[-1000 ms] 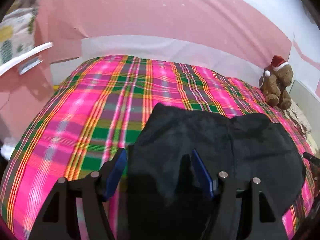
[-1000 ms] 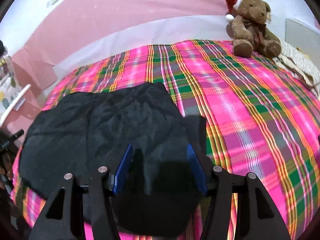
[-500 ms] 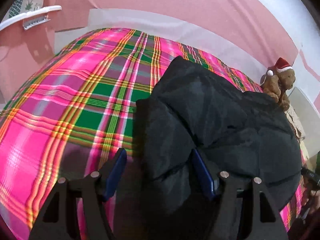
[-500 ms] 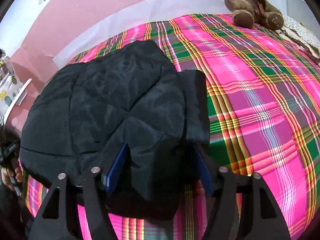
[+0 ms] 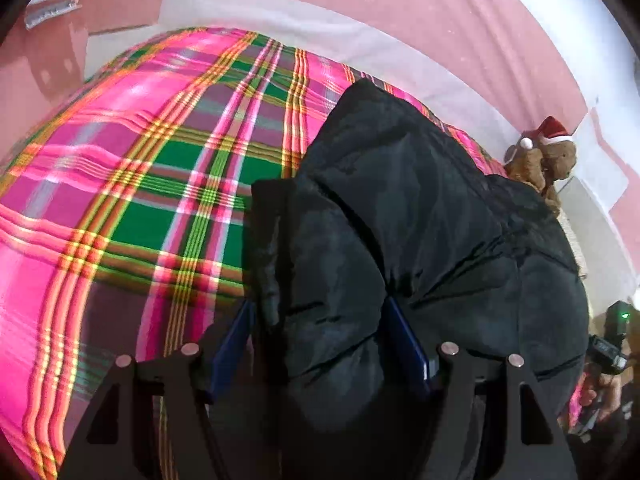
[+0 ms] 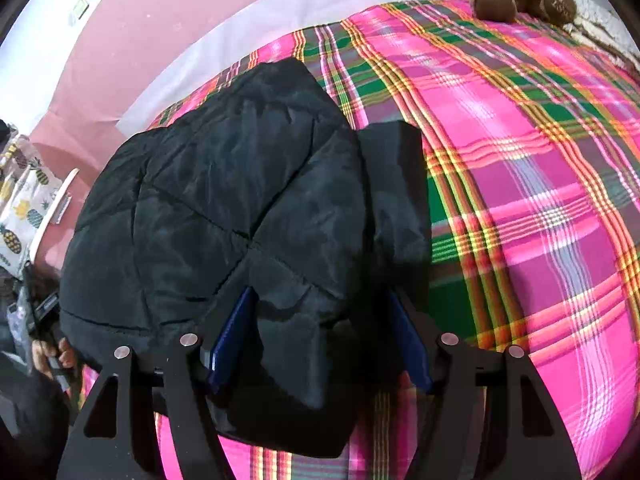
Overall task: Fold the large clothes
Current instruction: 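Lift the grasped jacket edge and fold it over with both grippers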
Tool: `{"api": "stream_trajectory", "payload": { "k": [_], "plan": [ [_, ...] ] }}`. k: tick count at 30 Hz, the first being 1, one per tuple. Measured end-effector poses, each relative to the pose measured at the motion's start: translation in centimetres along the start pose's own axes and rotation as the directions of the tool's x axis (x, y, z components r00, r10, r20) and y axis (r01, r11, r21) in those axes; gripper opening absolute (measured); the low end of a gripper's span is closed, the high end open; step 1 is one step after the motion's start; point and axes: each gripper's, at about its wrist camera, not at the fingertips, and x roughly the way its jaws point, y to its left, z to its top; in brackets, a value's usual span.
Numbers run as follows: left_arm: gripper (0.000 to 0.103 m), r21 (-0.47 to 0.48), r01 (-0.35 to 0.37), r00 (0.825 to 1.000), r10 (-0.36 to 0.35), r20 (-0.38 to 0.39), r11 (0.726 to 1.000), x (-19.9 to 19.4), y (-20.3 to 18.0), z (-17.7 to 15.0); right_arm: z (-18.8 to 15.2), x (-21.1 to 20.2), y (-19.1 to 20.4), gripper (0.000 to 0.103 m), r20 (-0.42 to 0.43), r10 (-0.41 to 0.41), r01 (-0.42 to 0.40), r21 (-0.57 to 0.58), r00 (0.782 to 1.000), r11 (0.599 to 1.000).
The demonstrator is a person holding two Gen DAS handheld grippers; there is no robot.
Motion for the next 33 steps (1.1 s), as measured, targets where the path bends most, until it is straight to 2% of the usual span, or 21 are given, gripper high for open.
{"api": "stream_trajectory", "payload": {
  "k": [3, 10, 14, 22, 26, 33],
  "plan": [
    [0.072, -0.008, 0.035, 0.999, -0.036, -0.031, 0.999, 0.8, 0.3, 0.7, 0.6, 0.5, -0.4, 0.071, -0.017, 0.020, -0.020, 0.018, 1.000, 1.000],
    [0.074, 0.030, 0.065, 0.995, -0.062, -0.072, 0.997, 2.1, 0.0, 1.9, 2.6, 2.5, -1.5, 0.082, -0.044, 0.073, -0.071, 0.052, 0.996, 0.996],
    [0.075, 0.022, 0.102, 0.992, -0.100, -0.078, 0.995, 2.5, 0.6, 2.5, 3.2, 3.1, -1.9, 0.082, -0.040, 0.098, -0.096, 0.057, 0.994, 0.994],
    [0.074, -0.002, 0.148, 0.987, -0.148, -0.064, 0.989, 2.3, 1.1, 1.6, 2.1, 2.5, -2.3, 0.078, -0.035, 0.147, -0.146, 0.037, 0.989, 0.989],
    [0.075, 0.019, 0.122, 0.990, -0.120, -0.069, 0.992, 3.1, 0.5, 2.7, 3.7, 3.5, -2.5, 0.080, -0.012, 0.132, -0.132, 0.043, 0.991, 0.990],
    [0.075, 0.015, 0.099, 0.994, -0.098, -0.057, 0.995, 3.6, 0.1, 3.1, 4.2, 4.1, -2.5, 0.086, 0.004, 0.112, -0.112, 0.059, 0.994, 0.992]
  ]
}}
